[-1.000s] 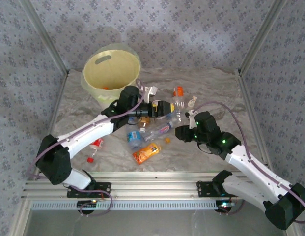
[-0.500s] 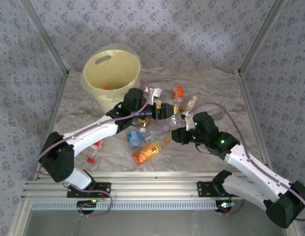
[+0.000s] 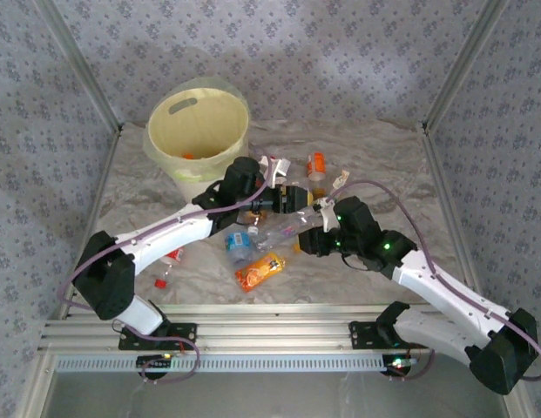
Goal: Put the plastic bottles in the bin
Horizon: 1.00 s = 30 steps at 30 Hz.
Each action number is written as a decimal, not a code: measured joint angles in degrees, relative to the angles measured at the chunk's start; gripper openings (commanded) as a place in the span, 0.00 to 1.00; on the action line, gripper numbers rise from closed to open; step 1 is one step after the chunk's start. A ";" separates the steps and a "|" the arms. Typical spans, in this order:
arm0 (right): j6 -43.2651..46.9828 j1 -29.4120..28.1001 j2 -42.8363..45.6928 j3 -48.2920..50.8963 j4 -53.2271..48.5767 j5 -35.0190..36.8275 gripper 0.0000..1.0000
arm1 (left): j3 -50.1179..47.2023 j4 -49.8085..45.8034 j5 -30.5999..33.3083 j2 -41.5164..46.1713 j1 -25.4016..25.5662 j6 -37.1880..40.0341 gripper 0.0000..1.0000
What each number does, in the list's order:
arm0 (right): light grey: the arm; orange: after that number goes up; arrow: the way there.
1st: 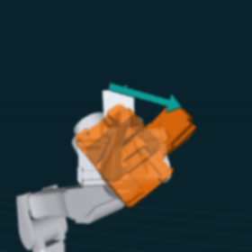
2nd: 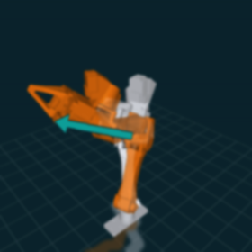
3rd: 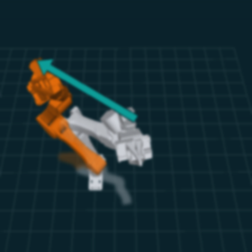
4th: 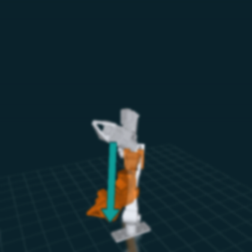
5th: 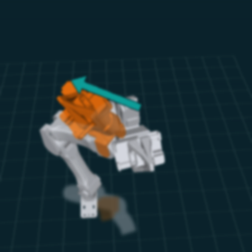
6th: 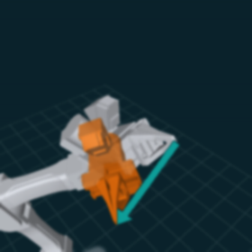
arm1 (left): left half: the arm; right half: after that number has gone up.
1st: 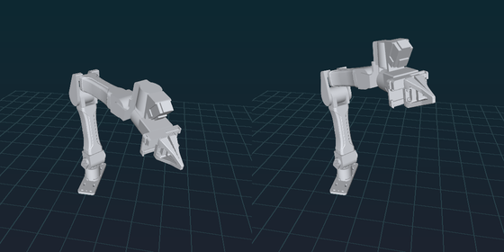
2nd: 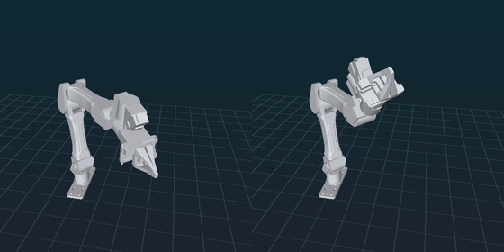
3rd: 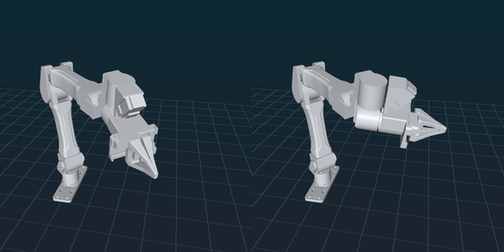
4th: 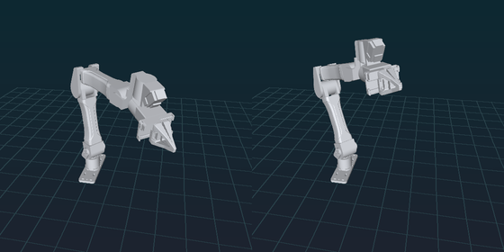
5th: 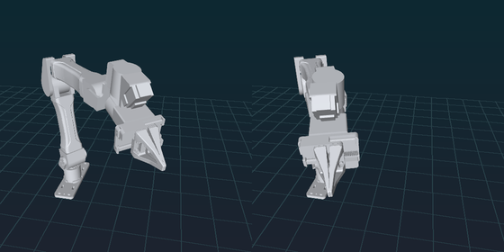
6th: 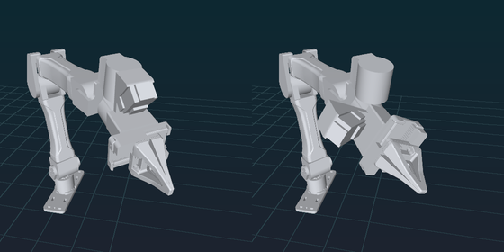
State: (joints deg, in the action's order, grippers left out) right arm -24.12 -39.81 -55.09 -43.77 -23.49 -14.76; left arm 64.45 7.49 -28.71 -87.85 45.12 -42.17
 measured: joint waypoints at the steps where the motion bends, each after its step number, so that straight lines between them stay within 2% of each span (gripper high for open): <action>1: 0.00 -0.11 -0.09 -0.04 0.07 0.24 0.36 | 0.04 0.02 0.04 0.00 -0.02 -0.37 0.54; 3: 0.02 -0.31 -0.15 -0.09 0.15 0.63 0.43 | 0.22 -0.04 0.02 -0.02 0.00 -0.50 0.53; 7: 0.83 -0.74 -0.07 -0.11 0.17 1.07 0.64 | 1.22 -0.48 0.02 -0.02 0.00 -0.52 0.53; 11: 0.94 -0.83 2.01 -0.09 0.22 1.75 0.78 | 2.64 -1.57 0.02 0.00 -0.57 -0.28 0.53; 20: 1.33 -0.55 10.78 -0.48 1.09 2.29 0.99 | 5.84 -9.25 0.11 1.14 -5.33 3.06 0.53; 30: 1.33 0.20 13.09 -7.43 4.04 2.97 1.00 | 23.76 -25.66 2.71 2.71 -7.80 14.56 0.54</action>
State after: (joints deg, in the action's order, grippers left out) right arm -22.79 -39.62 -42.00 -51.20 -19.44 -11.79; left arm 88.20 -18.17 -26.00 -85.14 37.32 -27.62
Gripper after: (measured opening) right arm 0.998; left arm 0.535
